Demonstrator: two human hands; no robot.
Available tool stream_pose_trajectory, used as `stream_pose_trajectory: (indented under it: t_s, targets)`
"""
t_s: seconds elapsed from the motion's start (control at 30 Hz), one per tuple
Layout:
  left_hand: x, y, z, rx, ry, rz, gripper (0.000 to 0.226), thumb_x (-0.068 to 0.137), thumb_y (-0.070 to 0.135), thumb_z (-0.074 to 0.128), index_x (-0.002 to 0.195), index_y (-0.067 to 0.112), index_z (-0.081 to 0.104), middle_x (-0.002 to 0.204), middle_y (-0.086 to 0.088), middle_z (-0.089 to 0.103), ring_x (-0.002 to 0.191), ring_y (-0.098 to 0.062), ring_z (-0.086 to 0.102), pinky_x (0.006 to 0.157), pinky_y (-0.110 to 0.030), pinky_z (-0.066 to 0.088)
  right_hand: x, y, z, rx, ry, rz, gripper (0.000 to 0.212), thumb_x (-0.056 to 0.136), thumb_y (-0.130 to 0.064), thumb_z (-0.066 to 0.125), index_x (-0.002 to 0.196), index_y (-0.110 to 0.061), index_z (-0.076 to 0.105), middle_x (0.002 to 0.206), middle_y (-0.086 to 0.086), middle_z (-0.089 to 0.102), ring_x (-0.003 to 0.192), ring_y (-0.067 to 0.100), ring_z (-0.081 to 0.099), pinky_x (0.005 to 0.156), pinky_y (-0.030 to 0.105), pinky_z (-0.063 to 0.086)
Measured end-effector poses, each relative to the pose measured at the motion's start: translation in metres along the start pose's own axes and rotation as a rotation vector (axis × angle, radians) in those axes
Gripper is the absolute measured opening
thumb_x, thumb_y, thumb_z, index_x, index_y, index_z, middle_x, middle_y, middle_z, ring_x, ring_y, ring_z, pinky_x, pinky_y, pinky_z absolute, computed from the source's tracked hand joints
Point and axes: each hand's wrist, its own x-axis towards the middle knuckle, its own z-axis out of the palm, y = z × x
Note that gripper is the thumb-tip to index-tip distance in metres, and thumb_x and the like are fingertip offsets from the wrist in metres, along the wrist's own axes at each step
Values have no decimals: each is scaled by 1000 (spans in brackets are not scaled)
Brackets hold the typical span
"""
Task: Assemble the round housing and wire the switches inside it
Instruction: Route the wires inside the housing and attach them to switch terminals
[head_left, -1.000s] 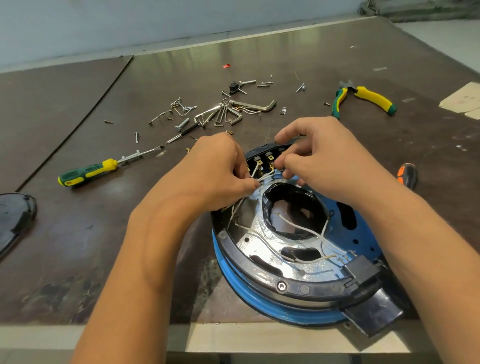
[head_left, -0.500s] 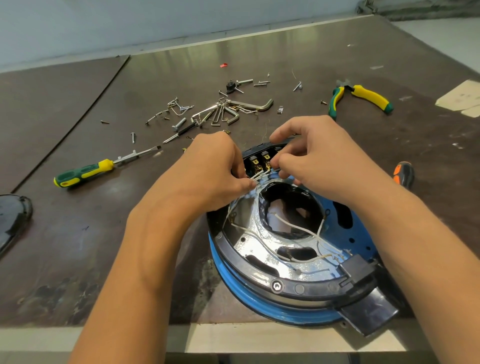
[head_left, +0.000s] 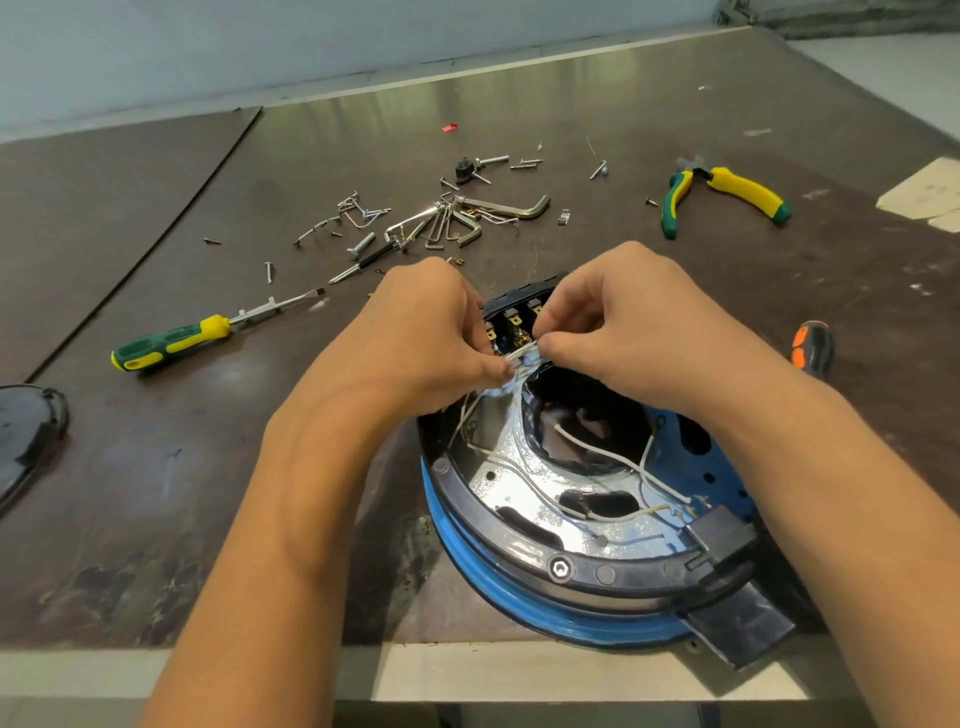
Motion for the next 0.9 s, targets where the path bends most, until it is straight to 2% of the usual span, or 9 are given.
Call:
stream_pose_trajectory:
  t_s: [0.1, 0.17, 0.33, 0.47, 0.53, 0.6, 0.7, 0.77, 0.9]
  targets:
    - [1, 0, 0, -22, 3, -12, 26, 70, 31, 85, 53, 21, 68, 82, -3, 72, 91, -13, 67, 62, -20, 47, 0, 1, 2, -50, -27, 2, 20, 86, -25, 74, 69, -34, 68, 68, -13, 67, 70, -2, 62, 59, 13, 42]
    - [1, -1, 0, -33, 5, -13, 26, 70, 32, 86, 54, 20, 69, 81, -3, 73, 93, -13, 66, 67, -23, 49, 1, 3, 2, -56, -5, 18, 21, 86, -24, 74, 69, -34, 68, 67, -14, 66, 70, -3, 61, 59, 13, 42]
    - [1, -2, 0, -58, 16, -18, 24, 71, 31, 86, 57, 17, 72, 80, -3, 72, 93, -13, 66, 70, -27, 52, 2, 4, -1, -97, 64, 15, 17, 86, -18, 70, 78, -33, 71, 69, -16, 62, 69, -5, 57, 58, 9, 40]
    - [-1, -3, 3, -34, 39, -10, 22, 71, 27, 85, 58, 15, 72, 80, -4, 72, 91, -15, 67, 67, -28, 53, 2, 0, -7, -128, 217, -89, 12, 86, -18, 69, 93, -28, 71, 78, -11, 66, 78, 6, 61, 75, 29, 55]
    - [-1, -3, 4, -8, 56, 6, 21, 71, 27, 84, 59, 15, 71, 80, -4, 72, 90, -16, 67, 70, -31, 54, 4, -1, -11, -209, 227, -170, 20, 85, -20, 70, 105, -26, 69, 97, -5, 68, 98, 17, 59, 87, 36, 52]
    - [-1, -4, 5, 19, 68, 22, 21, 73, 28, 82, 60, 17, 69, 83, -3, 72, 91, -16, 66, 73, -31, 52, 9, -4, -14, -375, 87, -235, 39, 85, -24, 71, 123, -26, 62, 128, 0, 58, 120, 23, 46, 100, 42, 43]
    - [-2, -6, 6, 36, 70, 46, 22, 76, 28, 80, 60, 22, 67, 90, -3, 72, 90, -16, 66, 71, -27, 47, 13, -6, -16, -539, -224, -191, 70, 90, -30, 67, 151, -30, 34, 158, -6, 32, 145, 21, 27, 114, 51, 28]
    - [-3, -7, 7, 15, 71, 62, 19, 77, 26, 79, 62, 21, 69, 91, -3, 72, 90, -16, 66, 69, -24, 47, 14, -6, -16, -546, -265, -142, 71, 94, -29, 62, 154, -36, 25, 160, -11, 28, 145, 19, 26, 112, 53, 27]
    - [-5, -6, 7, -5, 61, 102, 17, 77, 26, 79, 63, 22, 71, 92, -2, 72, 88, -14, 67, 74, -29, 55, 13, -6, -22, -591, -244, -140, 62, 93, -33, 62, 147, -40, 33, 146, -9, 41, 132, 23, 40, 101, 53, 32]
